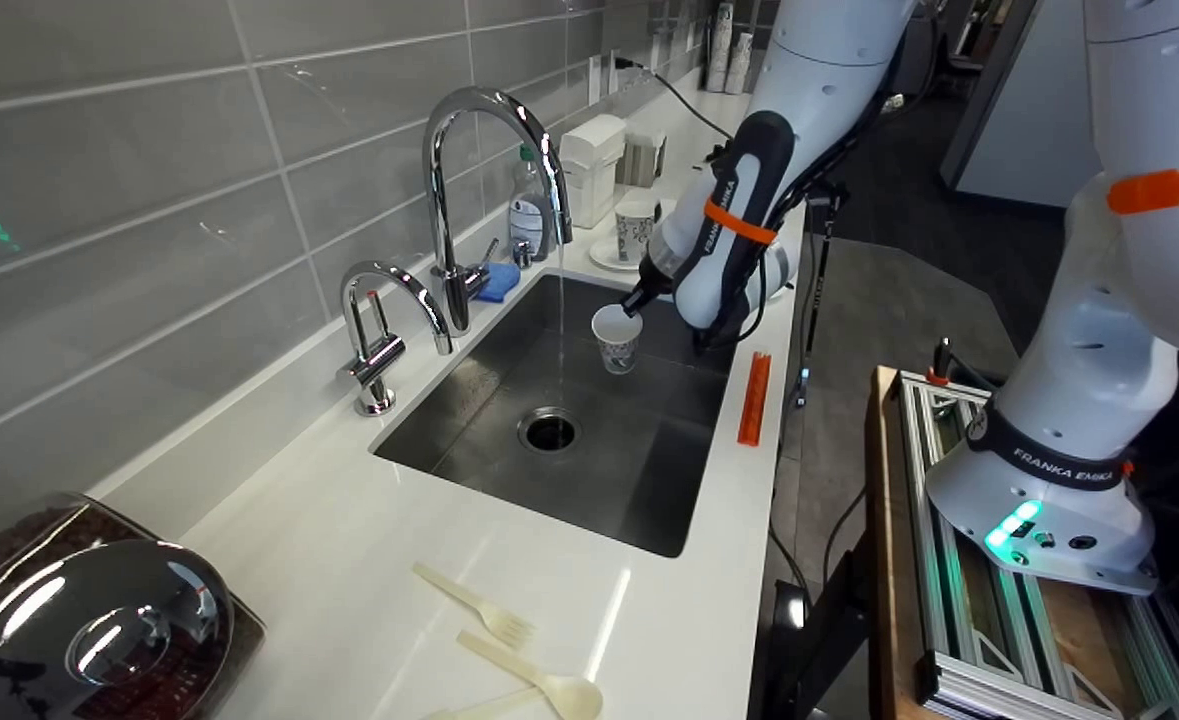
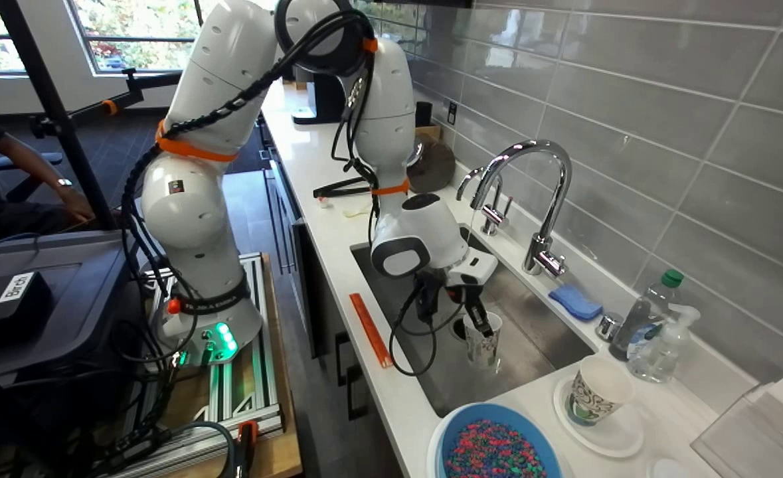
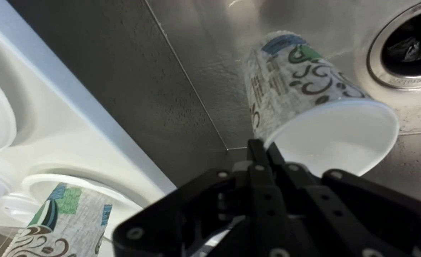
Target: Empty the cup that's in the sink
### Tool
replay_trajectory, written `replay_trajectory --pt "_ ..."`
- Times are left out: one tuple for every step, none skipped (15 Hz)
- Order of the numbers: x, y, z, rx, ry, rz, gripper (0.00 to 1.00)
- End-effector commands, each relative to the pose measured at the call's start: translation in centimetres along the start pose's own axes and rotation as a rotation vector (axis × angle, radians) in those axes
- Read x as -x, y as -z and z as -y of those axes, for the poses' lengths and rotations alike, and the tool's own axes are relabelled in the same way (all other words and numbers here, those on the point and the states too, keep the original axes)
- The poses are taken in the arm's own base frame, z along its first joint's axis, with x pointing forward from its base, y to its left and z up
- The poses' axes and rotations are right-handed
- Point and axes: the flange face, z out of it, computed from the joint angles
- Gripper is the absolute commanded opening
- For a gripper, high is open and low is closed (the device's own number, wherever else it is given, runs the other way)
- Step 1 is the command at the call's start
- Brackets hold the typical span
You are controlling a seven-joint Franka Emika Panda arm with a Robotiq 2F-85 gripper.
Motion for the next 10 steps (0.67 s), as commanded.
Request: replay_trajectory --pt "0.2 -1.4 -0.2 -0.028 -0.025 -0.003 0.01" --pt "0.3 -1.7 -0.2 -0.032 -0.034 -0.001 0.01" --pt "0.4 -2.0 -0.2 -0.037 -0.04 -0.001 0.01" --pt "0.5 -2.4 -0.2 -0.041 -0.041 0.004 0.01" --pt "0.6 -2.7 0.0 -0.047 -0.045 0.006 0.01" --pt "0.6 -2.9 0.1 -0.052 -0.047 0.009 0.01" --pt "0.6 -3.2 0.3 -0.06 -0.054 0.006 0.01" --pt "0.6 -3.3 0.5 -0.066 -0.061 0.005 0.01" --pt "0.6 -3.5 0.7 -0.075 -0.07 0.004 0.01" --pt "0.7 -3.8 0.8 -0.079 -0.073 0.005 0.01"
